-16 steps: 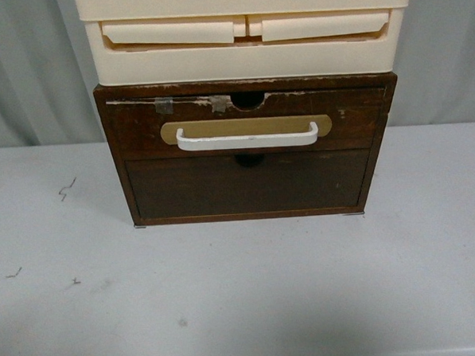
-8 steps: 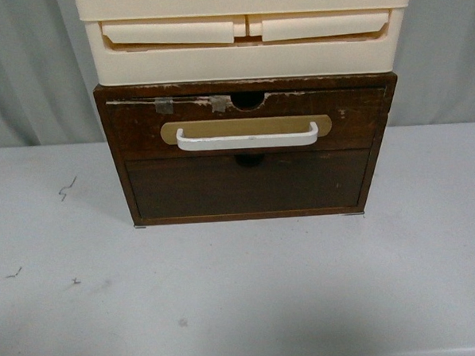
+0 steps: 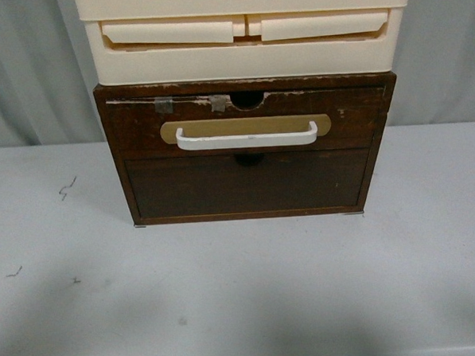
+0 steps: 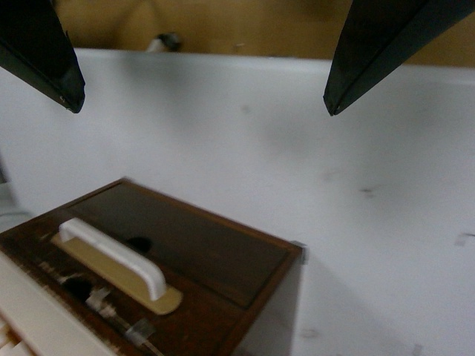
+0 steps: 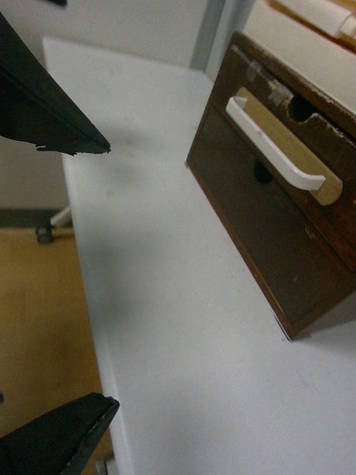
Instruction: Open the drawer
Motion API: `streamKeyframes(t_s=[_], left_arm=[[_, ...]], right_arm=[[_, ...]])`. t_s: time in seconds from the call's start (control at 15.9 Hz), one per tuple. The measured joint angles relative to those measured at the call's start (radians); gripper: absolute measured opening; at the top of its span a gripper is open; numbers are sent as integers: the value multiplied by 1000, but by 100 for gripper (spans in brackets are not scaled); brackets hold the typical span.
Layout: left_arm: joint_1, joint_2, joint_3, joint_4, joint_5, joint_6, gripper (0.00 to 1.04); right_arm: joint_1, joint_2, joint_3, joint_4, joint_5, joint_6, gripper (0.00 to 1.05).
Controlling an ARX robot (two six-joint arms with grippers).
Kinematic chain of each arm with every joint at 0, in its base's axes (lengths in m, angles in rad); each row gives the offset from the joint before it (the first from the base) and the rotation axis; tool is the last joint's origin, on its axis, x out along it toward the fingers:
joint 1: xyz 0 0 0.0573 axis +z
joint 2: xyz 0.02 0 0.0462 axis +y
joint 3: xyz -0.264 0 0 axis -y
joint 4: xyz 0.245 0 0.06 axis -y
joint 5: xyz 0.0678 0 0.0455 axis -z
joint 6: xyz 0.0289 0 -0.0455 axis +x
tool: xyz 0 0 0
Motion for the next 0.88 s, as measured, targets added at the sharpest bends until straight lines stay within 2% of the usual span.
streamKeyframes(t_s=[0.06,0.44,0.5,0.57,0.63,0.69,0.88], left_arm=[[-31,120,24,137,12,-108,98],[-89,396,108,426,18,-309,98],[-99,451,129,476,18,-341,98],[-120,572,171,580,19,-404,98],[-151,799,254,774,32,-548,98],[-193,1002,378,909,48,-676,98],[-212,1128,469,941,80,-742,98]], right_arm=[[39,142,17,165,-14,130,98],[97,395,105,465,-8,313,98],[114,468,131,552,2,361,98],[142,600,175,680,24,426,98],[200,867,273,864,95,542,98],[284,1054,419,919,163,633,98],[324,1157,561,890,209,657,98]])
